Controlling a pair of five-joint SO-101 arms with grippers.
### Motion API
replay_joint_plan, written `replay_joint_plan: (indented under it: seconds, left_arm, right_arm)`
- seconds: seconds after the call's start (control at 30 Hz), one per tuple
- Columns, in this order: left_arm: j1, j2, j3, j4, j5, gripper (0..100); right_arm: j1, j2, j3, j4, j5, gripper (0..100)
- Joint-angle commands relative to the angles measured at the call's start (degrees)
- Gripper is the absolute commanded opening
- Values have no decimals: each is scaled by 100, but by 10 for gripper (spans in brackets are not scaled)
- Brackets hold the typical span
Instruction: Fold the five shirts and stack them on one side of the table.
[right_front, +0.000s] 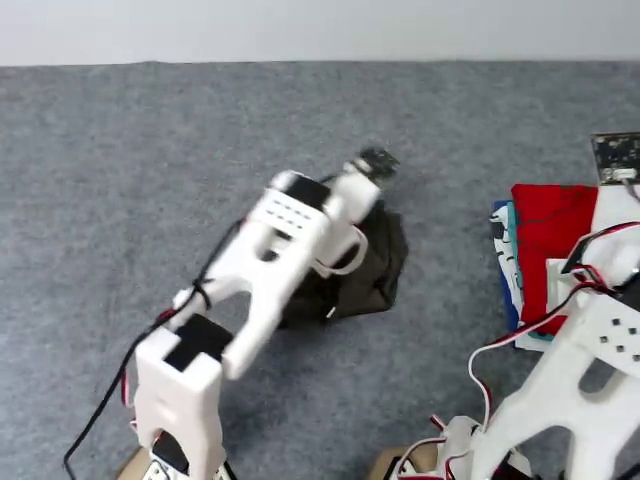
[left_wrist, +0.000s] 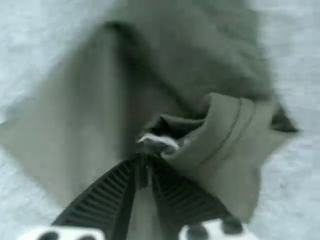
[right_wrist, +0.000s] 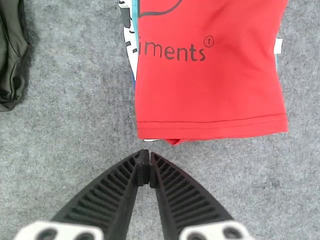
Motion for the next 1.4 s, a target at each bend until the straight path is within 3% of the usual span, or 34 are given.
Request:
replay_joint_plan:
  seconds: [0.0,0.17,0.33,0.7,0.9,1.37]
  left_arm:
    - [721,-255,-48,290,-53,5]
    - [1565,-774,-31,440,-53,5]
    - [1890,-1143,-31,563,-44,5]
    - [53,-1134,-40,255,-79,5]
    - [-281,-844,-4,897,-97,5]
    - [-1873,510,-40,1310,-334,5]
  right_arm:
    - [40,-171,-9,215,0,12]
    - [57,-180,-9,215,0,12]
    - [48,-180,-9,215,0,12]
    - [48,-127,-9,215,0,12]
    - [40,-119,-9,215,-9,12]
    - [40,-119,-9,215,-9,12]
